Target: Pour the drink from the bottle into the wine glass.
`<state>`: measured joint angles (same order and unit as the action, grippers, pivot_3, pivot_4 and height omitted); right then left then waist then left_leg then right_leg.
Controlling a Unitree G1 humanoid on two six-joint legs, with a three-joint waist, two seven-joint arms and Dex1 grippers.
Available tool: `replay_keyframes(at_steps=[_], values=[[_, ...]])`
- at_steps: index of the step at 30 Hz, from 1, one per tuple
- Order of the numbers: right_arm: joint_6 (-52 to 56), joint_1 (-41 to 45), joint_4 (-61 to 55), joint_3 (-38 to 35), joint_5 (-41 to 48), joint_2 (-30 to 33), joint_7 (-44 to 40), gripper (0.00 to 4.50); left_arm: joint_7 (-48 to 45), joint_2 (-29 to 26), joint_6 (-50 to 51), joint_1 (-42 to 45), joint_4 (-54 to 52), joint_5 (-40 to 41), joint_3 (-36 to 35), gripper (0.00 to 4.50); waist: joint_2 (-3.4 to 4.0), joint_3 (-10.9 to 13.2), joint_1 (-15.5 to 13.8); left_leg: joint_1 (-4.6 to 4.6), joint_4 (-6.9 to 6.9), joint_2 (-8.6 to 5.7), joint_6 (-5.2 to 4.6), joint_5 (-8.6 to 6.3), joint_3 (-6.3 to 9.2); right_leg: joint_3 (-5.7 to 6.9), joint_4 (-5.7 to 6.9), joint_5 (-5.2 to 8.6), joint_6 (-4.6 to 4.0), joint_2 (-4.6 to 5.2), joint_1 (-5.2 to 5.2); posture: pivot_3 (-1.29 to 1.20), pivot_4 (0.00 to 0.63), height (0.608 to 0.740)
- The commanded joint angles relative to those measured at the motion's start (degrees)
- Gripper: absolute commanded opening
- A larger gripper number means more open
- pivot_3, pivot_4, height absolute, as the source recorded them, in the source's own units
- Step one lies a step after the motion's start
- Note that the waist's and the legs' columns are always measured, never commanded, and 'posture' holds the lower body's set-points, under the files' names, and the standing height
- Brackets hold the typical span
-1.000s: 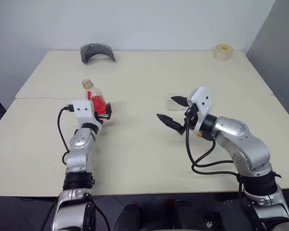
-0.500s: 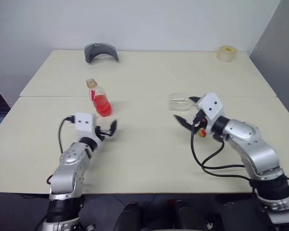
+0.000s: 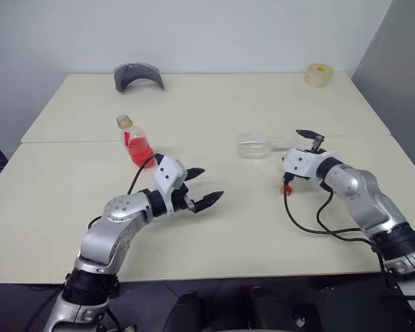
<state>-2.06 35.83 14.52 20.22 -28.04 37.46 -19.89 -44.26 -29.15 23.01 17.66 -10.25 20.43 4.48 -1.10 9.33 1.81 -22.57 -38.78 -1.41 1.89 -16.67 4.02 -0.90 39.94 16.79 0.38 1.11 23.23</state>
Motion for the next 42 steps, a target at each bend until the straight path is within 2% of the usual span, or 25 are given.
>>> replay_keyframes(at_steps=[1, 10, 19, 27, 30, 32, 40, 42], values=[[-2.94, 4.49, 6.34, 1.32, -2.98, -2.47, 2.51, 4.50, -0.74, 0.35, -3.65, 0.75, 1.06, -1.61, 0.29, 4.48, 0.00, 0.00, -0.01, -0.01, 0.00, -0.01, 0.00, 0.00, 0.00, -0.01, -0.01, 0.00, 0.00, 0.01, 0.00, 0.00, 0.150, 0.740], [-7.43, 14.99, 29.09, 6.77, -11.32, -6.21, 9.68, 4.50, -0.42, 2.22, -3.80, 0.98, 0.45, -1.94, 1.25, 4.48, 0.00, 0.00, -0.09, -0.03, -0.04, -0.04, 0.00, 0.00, -0.01, -0.01, 0.00, -0.01, 0.00, 0.05, 0.00, 0.00, 0.150, 0.740], [-9.48, 22.18, 43.87, 9.21, -14.64, -8.86, 14.84, 4.50, 0.17, 2.53, -3.64, 2.01, 1.12, -2.15, 0.76, 4.48, 0.00, 0.00, 0.10, -0.01, -0.03, -0.03, 0.00, 0.00, -0.04, -0.05, 0.03, -0.01, -0.01, 0.04, 0.02, 0.00, 0.150, 0.740], [-10.24, 26.73, 52.21, 11.28, -15.89, -12.00, 16.36, 4.50, 0.24, 2.92, -3.35, 2.60, 1.23, -2.52, 0.58, 4.48, 0.01, 0.00, 0.22, 0.00, -0.03, -0.02, 0.01, 0.00, -0.05, -0.05, 0.04, -0.01, -0.01, 0.04, 0.02, 0.00, 0.150, 0.740], [-10.39, 28.24, 53.67, 13.21, -17.87, -12.28, 17.01, 3.90, 0.70, 2.98, -3.01, 2.13, 0.73, -2.60, 0.45, 4.50, 0.01, -0.01, 0.25, 0.00, -0.03, -0.02, 0.01, 0.00, -0.05, -0.06, 0.04, -0.01, -0.01, 0.04, 0.02, 0.00, 0.150, 0.740], [-10.59, 28.94, 54.19, 13.70, -18.16, -12.40, 17.60, 3.27, 0.93, 3.06, -2.95, 1.86, 0.40, -2.60, 0.46, 4.50, 0.01, 0.00, 0.26, -0.01, -0.02, -0.02, 0.01, 0.00, -0.04, -0.06, 0.04, -0.01, -0.01, 0.04, 0.02, 0.00, 0.150, 0.740], [-11.70, 29.78, 55.00, 14.51, -18.88, -12.18, 18.41, 0.28, 1.57, 3.42, -2.73, 1.42, -0.44, -2.36, 0.58, 4.50, 0.02, 0.00, 0.31, -0.01, -0.02, -0.03, 0.01, 0.00, -0.04, -0.06, 0.04, -0.01, -0.01, 0.04, 0.03, 0.00, 0.150, 0.740], [-12.03, 30.19, 54.63, 14.51, -18.94, -12.16, 19.36, 0.15, 1.79, 3.41, -2.14, 0.55, -1.33, -2.06, 0.56, 4.50, 0.02, 0.00, 0.32, -0.01, -0.02, -0.03, 0.01, 0.00, -0.04, -0.06, 0.04, -0.01, -0.01, 0.04, 0.03, 0.00, 0.150, 0.740]])
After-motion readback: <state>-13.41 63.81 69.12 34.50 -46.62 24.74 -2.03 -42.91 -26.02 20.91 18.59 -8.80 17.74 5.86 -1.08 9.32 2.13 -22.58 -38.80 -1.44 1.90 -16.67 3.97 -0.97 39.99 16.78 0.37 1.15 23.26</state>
